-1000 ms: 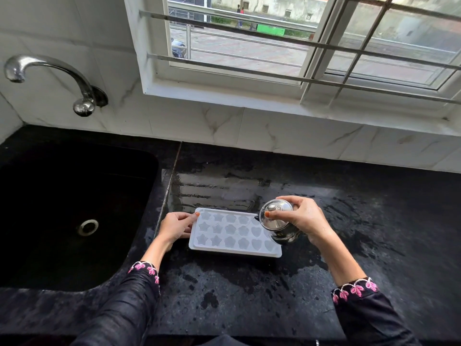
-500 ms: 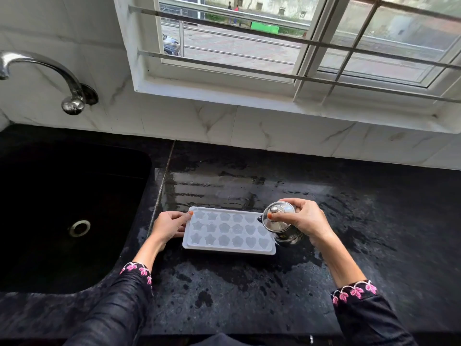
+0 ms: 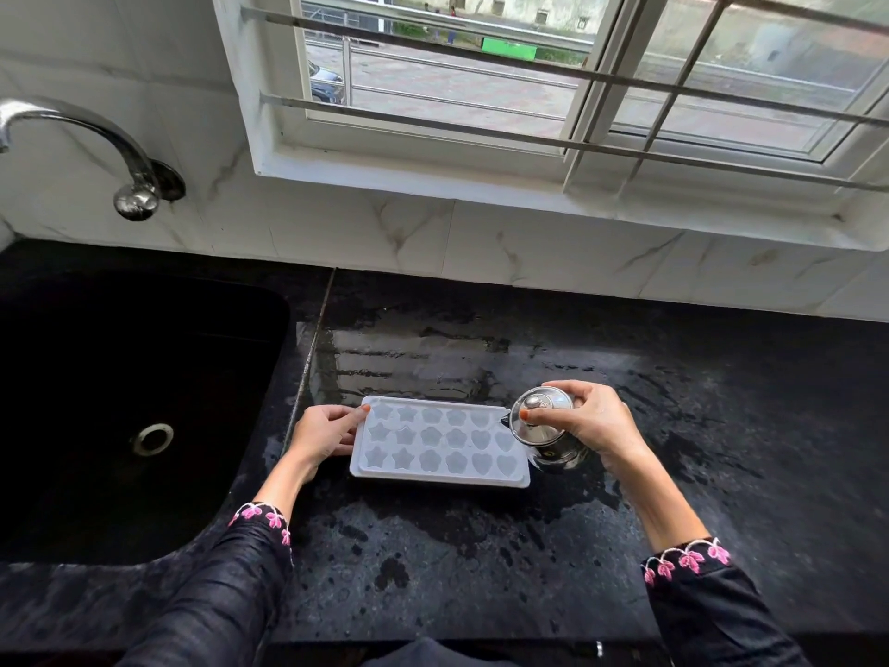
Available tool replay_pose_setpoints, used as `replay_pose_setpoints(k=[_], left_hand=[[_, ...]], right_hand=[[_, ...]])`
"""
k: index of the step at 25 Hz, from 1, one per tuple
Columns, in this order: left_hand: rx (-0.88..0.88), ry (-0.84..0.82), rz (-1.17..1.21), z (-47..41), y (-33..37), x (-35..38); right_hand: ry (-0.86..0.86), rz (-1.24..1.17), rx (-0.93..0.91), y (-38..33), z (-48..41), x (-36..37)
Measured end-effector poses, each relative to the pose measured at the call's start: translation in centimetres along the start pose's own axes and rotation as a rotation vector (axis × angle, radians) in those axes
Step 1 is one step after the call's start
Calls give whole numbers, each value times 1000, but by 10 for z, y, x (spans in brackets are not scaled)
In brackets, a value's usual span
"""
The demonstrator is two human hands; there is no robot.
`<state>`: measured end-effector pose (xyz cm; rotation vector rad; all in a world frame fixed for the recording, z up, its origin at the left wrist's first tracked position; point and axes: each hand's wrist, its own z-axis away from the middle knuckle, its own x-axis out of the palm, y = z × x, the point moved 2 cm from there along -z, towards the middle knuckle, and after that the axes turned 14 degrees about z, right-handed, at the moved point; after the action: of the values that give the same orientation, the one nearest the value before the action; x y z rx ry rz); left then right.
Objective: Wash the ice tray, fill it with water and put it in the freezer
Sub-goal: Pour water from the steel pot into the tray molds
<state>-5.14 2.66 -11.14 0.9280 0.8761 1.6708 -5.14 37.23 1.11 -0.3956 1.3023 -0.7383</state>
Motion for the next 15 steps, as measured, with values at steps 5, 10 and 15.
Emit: replay_pose_setpoints(k=[5, 10, 15], left_hand=[[0, 8, 4, 1, 1, 2], [-2, 4, -10, 3, 2, 1], [-2, 8, 0, 4, 4, 2]], right_hand=[[0, 21, 8, 2, -1, 0], [-3, 22, 5, 1, -1, 0], [-8, 5, 2, 0, -2, 0]])
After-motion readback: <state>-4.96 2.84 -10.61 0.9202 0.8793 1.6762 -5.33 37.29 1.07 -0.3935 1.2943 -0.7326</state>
